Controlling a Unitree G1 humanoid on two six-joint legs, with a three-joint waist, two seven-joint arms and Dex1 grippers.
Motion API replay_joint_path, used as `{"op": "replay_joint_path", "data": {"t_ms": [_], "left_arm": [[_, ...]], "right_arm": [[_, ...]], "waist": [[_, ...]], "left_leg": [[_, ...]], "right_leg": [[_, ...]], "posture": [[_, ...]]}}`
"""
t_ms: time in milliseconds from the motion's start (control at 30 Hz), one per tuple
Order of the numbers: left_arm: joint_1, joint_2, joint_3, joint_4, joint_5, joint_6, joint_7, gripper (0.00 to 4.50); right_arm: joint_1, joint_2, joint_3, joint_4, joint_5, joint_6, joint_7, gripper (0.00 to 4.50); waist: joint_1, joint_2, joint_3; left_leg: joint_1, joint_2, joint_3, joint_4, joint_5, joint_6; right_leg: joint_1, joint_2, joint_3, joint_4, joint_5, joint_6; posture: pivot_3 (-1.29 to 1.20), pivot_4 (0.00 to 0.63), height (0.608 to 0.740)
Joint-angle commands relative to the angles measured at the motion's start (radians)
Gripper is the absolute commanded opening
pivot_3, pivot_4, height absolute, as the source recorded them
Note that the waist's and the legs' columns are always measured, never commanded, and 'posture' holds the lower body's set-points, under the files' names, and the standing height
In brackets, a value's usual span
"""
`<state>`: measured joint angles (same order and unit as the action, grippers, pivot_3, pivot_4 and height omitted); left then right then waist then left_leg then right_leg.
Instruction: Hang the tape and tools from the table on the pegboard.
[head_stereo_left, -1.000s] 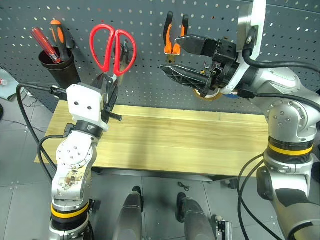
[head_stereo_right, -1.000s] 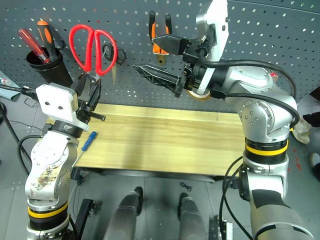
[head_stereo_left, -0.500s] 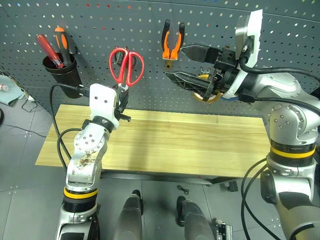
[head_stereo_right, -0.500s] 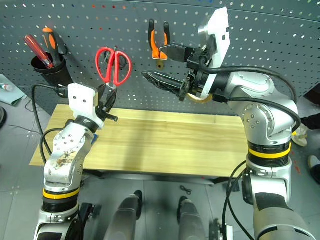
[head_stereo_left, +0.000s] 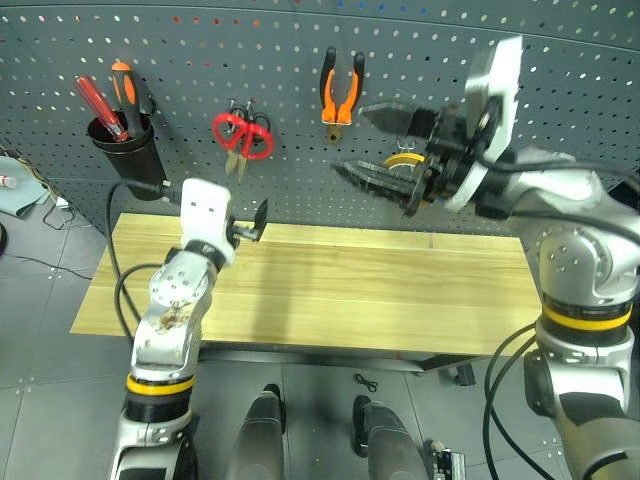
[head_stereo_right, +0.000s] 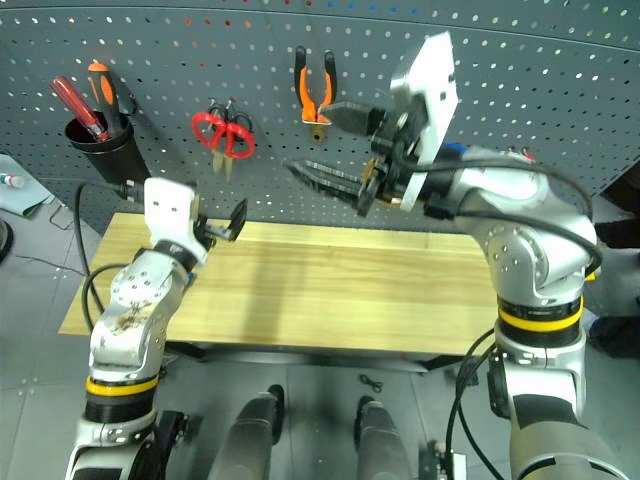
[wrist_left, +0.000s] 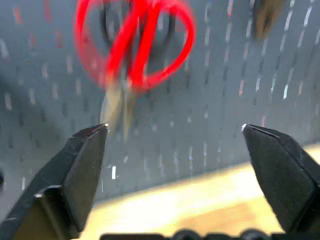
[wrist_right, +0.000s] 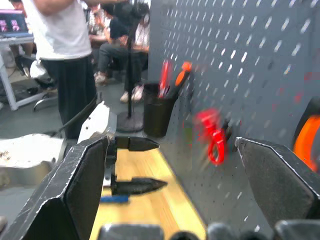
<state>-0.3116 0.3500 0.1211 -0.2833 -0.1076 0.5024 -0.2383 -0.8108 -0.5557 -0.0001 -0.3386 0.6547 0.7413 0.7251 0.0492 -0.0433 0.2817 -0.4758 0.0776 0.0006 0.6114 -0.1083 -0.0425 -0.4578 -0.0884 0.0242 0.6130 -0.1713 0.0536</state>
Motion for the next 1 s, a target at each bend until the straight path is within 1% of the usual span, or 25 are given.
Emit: {"op": "replay_joint_path", "data": {"t_ms": [33, 133, 167, 200, 233, 267, 333, 467, 567, 700, 833, 933, 1000], "left_arm": [[0.039, 0.080, 0.052, 0.039, -0.031, -0.021, -0.090, 4.42], [0.058, 0.168, 0.099, 0.127, -0.081, 0.004, -0.186, 4.42], [0.059, 0.189, 0.105, 0.151, -0.090, 0.007, -0.207, 4.42], [0.056, 0.216, 0.114, 0.190, -0.094, 0.003, -0.232, 4.42], [0.053, 0.234, 0.119, 0.214, -0.098, 0.001, -0.248, 4.42], [0.048, 0.254, 0.126, 0.236, -0.109, 0.015, -0.270, 4.42], [0.021, 0.301, 0.127, 0.334, -0.114, 0.021, -0.312, 4.42], [-0.037, 0.364, 0.084, 0.532, -0.089, -0.021, -0.401, 4.42], [-0.095, 0.380, 0.039, 0.671, -0.052, -0.087, -0.442, 4.42], [-0.162, 0.374, 0.005, 0.809, -0.028, -0.148, -0.482, 4.42], [-0.237, 0.344, -0.009, 0.942, -0.031, -0.175, -0.515, 4.42], [-0.282, 0.344, -0.018, 1.034, -0.012, -0.195, -0.513, 4.42], [-0.308, 0.353, -0.022, 1.080, -0.005, -0.186, -0.521, 3.89]], "right_arm": [[0.039, 0.012, 0.062, -0.031, -0.053, -0.041, 0.004, 4.50], [0.074, 0.037, 0.141, -0.005, -0.112, -0.071, 0.018, 4.50], [0.080, 0.044, 0.157, 0.006, -0.127, -0.079, 0.020, 4.50], [0.090, 0.053, 0.179, 0.022, -0.151, -0.104, 0.029, 4.50], [0.097, 0.057, 0.191, 0.030, -0.166, -0.121, 0.036, 4.50], [0.103, 0.061, 0.198, 0.038, -0.177, -0.135, 0.042, 4.50], [0.115, 0.079, 0.209, 0.067, -0.199, -0.162, 0.051, 4.50], [0.134, 0.096, 0.219, 0.089, -0.223, -0.187, 0.069, 4.50], [0.153, 0.087, 0.230, 0.087, -0.250, -0.212, 0.096, 4.50], [0.169, 0.076, 0.212, 0.059, -0.251, -0.189, 0.102, 4.50], [0.187, 0.060, 0.193, 0.021, -0.243, -0.152, 0.090, 4.50], [0.193, 0.053, 0.179, -0.001, -0.237, -0.125, 0.076, 4.50], [0.194, 0.050, 0.173, -0.014, -0.232, -0.108, 0.068, 4.50]], "waist": [[0.000, 0.000, 0.001], [-0.001, 0.002, 0.004], [0.000, 0.002, 0.005], [0.001, 0.002, 0.005], [0.003, 0.003, 0.011], [0.005, 0.004, 0.014], [0.014, 0.004, 0.039], [0.027, 0.006, 0.085], [0.036, 0.008, 0.113], [0.041, 0.007, 0.142], [0.041, 0.009, 0.153], [0.036, 0.009, 0.154], [0.028, 0.009, 0.154]], "left_leg": [[0.000, 0.000, 0.000, 0.000, 0.000, 0.000], [0.000, 0.001, 0.000, 0.000, 0.000, 0.000], [0.001, 0.003, 0.000, 0.000, 0.000, 0.000], [0.001, 0.003, 0.000, 0.000, 0.000, 0.001], [0.001, 0.003, 0.000, 0.000, 0.001, 0.001], [0.002, 0.003, 0.000, 0.000, 0.000, 0.001], [0.004, 0.004, 0.000, 0.000, 0.001, 0.001], [0.004, 0.004, 0.000, 0.000, 0.001, 0.001], [-0.001, 0.004, 0.000, 0.000, 0.002, 0.002], [-0.003, 0.004, 0.000, 0.000, 0.002, 0.002], [-0.003, 0.003, -0.001, -0.002, 0.002, 0.002], [-0.002, 0.003, -0.001, -0.002, 0.002, 0.002], [-0.002, 0.003, -0.001, -0.002, 0.002, 0.002]], "right_leg": [[0.000, 0.000, 0.000, 0.000, 0.000, 0.000], [-0.001, 0.001, 0.000, 0.002, -0.002, 0.000], [-0.001, 0.002, 0.000, 0.001, -0.007, -0.004], [-0.001, 0.002, 0.000, 0.002, -0.008, -0.004], [-0.001, 0.002, 0.000, 0.002, -0.008, -0.005], [-0.001, 0.002, 0.000, 0.003, -0.009, -0.006], [0.000, 0.001, 0.000, 0.004, -0.010, -0.007], [-0.004, 0.002, 0.000, 0.014, -0.014, -0.011], [-0.010, 0.002, 0.000, 0.019, -0.017, -0.011], [-0.014, 0.002, 0.000, 0.025, -0.018, -0.007], [-0.016, 0.001, 0.000, 0.031, -0.021, -0.007], [-0.016, 0.000, -0.001, 0.031, -0.023, -0.004], [-0.016, 0.000, -0.001, 0.031, -0.023, -0.004]], "posture": [[0.14, 0.285, 0.740], [0.16, 0.334, 0.740], [0.16, 0.334, 0.740], [0.17, 0.362, 0.740], [0.18, 0.372, 0.740], [0.19, 0.404, 0.740], [0.20, 0.442, 0.740], [0.21, 0.491, 0.740], [0.20, 0.514, 0.740], [0.17, 0.532, 0.740], [0.15, 0.530, 0.740], [0.14, 0.529, 0.740], [0.13, 0.529, 0.740]]}}
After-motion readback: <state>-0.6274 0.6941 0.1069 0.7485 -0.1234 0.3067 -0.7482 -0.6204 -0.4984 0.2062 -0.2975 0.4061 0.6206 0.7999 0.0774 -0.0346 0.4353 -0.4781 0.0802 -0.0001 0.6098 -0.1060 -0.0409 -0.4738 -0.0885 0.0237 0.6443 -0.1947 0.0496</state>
